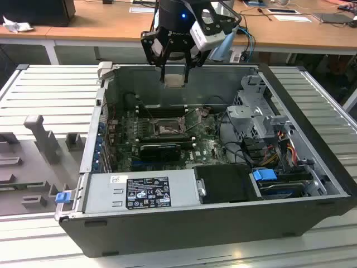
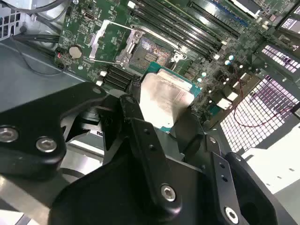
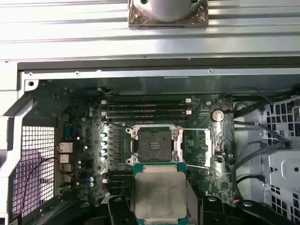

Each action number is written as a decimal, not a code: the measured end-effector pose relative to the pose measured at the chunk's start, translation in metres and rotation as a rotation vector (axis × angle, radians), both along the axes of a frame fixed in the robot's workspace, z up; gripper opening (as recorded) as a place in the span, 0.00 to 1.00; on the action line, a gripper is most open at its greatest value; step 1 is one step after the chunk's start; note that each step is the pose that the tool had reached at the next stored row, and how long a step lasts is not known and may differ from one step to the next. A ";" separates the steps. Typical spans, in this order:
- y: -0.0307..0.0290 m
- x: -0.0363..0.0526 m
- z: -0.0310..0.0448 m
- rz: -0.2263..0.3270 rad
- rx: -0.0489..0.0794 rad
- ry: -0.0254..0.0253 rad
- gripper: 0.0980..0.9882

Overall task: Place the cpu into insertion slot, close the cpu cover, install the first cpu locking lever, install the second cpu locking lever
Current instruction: 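Place the cpu into insertion slot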

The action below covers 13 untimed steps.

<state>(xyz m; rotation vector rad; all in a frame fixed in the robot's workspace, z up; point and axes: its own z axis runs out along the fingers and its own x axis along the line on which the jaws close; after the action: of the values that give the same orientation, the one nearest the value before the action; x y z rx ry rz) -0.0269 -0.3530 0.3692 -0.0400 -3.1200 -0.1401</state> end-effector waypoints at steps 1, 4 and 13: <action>0.0000 0.0000 0.0000 -0.002 0.000 0.0000 0.48; 0.0000 0.0000 0.0000 -0.018 0.000 0.0000 0.48; 0.0000 0.0000 0.0000 -0.041 0.000 0.0000 0.48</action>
<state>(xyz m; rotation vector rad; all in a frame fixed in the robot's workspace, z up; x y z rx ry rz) -0.0269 -0.3530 0.3692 -0.1042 -3.1203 -0.1407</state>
